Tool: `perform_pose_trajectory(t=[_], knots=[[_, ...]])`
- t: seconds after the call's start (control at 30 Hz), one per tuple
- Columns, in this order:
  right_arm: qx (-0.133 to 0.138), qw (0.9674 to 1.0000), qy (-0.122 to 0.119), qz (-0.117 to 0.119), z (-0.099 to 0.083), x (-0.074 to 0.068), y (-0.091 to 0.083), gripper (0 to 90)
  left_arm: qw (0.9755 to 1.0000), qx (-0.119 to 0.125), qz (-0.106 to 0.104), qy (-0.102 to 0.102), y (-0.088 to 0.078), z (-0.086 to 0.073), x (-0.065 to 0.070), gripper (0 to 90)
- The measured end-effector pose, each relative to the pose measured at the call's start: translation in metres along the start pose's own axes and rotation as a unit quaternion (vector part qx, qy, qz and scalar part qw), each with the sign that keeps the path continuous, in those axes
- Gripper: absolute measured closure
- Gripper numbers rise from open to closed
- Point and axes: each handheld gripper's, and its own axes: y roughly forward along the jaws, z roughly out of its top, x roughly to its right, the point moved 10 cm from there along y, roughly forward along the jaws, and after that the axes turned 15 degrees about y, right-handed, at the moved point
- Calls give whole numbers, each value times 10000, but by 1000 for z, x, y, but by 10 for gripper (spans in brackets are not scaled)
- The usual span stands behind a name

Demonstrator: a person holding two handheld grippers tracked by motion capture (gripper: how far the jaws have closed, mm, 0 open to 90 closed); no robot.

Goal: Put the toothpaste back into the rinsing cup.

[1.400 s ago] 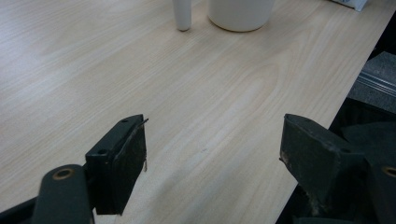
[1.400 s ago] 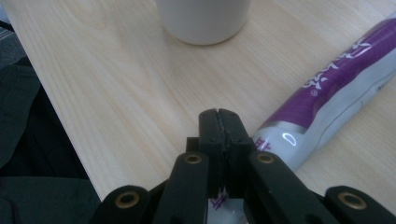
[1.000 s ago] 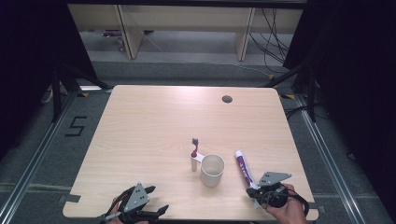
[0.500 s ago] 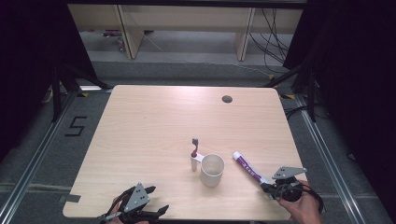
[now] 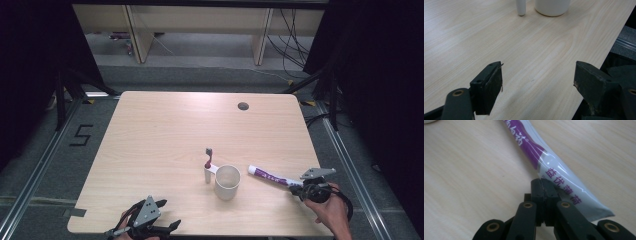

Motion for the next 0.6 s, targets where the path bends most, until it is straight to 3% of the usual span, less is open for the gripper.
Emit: perform_pose_trajectory(t=[0.03, 0.07, 0.1, 0.3, 0.4, 0.43, 0.5, 0.57, 0.6], knots=[[18, 9999, 113, -29, 3, 1, 1, 897, 10000, 1, -1, -1, 0, 0, 0, 227], [6, 9999, -75, -109, 6, 9, 1, 897, 10000, -5, -2, 4, 0, 0, 0, 227], [42, 9998, -87, -148, 8, 11, 2, 897, 10000, -4, -4, 5, 0, 0, 0, 226], [4, 9995, 122, -304, 22, 22, 10, 898, 10000, 15, -13, 7, 1, 0, 0, 227], [84, 9992, 42, -381, 32, 31, 17, 898, 10000, 9, -20, 19, 1, 0, 0, 228], [26, 9990, 243, -374, 34, 31, 18, 898, 10000, -2, -24, 20, 1, 0, 0, 228], [38, 9990, 78, -437, 40, 36, 20, 897, 10000, 20, -17, 26, 1, 1, 0, 229], [154, 9989, 151, -425, 48, 38, 25, 898, 9999, -55, -41, 82, 0, 0, 0, 230], [-3, 9988, 185, -450, 48, 38, 24, 897, 10000, -24, -28, 43, 0, 0, 0, 230]])
